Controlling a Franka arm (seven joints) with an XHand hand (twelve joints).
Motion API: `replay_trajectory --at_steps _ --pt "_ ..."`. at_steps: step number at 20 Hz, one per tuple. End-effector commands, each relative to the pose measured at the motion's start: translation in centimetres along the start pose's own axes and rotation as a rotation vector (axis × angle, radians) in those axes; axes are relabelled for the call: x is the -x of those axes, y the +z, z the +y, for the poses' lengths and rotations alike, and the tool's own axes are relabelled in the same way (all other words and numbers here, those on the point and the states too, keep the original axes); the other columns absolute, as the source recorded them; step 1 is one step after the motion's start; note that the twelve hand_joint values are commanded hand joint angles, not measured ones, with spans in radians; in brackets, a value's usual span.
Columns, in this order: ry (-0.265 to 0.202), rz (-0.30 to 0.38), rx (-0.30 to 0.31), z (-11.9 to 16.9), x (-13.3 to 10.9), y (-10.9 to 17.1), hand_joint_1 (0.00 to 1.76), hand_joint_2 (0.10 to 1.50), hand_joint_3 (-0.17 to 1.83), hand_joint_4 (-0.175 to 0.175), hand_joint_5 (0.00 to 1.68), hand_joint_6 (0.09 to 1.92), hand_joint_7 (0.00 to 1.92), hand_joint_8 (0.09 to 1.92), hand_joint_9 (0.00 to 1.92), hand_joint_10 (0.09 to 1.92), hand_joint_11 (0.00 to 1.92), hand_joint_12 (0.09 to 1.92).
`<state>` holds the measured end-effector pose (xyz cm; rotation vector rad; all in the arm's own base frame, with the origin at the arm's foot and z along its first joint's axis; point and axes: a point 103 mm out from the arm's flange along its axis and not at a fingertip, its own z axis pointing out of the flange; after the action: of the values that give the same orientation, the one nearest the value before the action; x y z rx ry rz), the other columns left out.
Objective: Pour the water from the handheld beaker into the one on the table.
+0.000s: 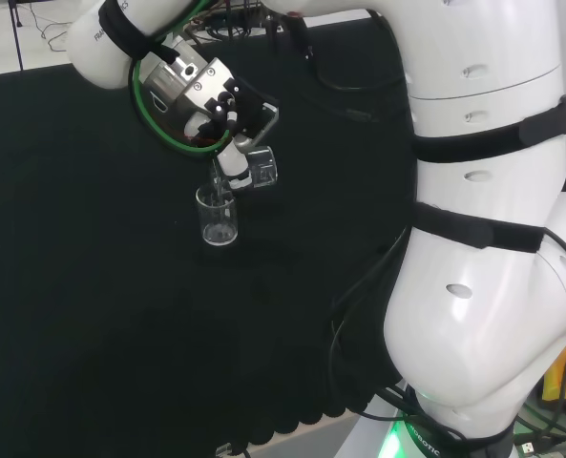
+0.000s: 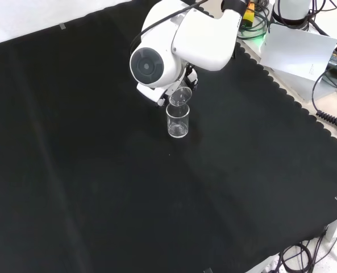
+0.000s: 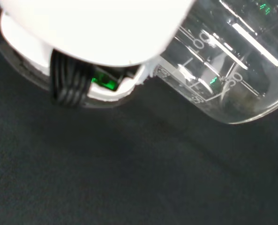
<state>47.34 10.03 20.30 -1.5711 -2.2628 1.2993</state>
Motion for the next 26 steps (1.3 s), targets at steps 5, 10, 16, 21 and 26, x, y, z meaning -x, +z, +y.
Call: replay_trajectory --at_steps 5,10,16,21,26 --pt "0.009 -0.043 -0.029 -0.07 -0.38 -0.36 1.45 0.44 0.98 -0.175 1.20 0.79 1.34 0.74 1.50 0.61 1.16 0.78" --pt "0.022 -0.069 -0.049 -0.14 -0.45 -0.58 1.45 0.44 0.98 -0.175 1.20 0.79 1.34 0.74 1.50 0.61 1.16 0.78" --pt "0.023 -0.074 -0.056 -0.15 -0.82 -0.65 1.45 0.44 0.98 -0.175 1.20 0.80 1.34 0.74 1.50 0.61 1.16 0.78" --pt "0.023 -0.078 -0.066 -0.07 -0.99 -0.68 1.45 0.44 0.98 -0.175 1.20 0.80 1.34 0.74 1.50 0.61 1.16 0.78" --pt "0.030 -0.088 -0.078 -0.01 -1.15 -0.80 1.45 0.44 0.98 -0.175 1.20 0.80 1.34 0.74 1.50 0.61 1.16 0.79"
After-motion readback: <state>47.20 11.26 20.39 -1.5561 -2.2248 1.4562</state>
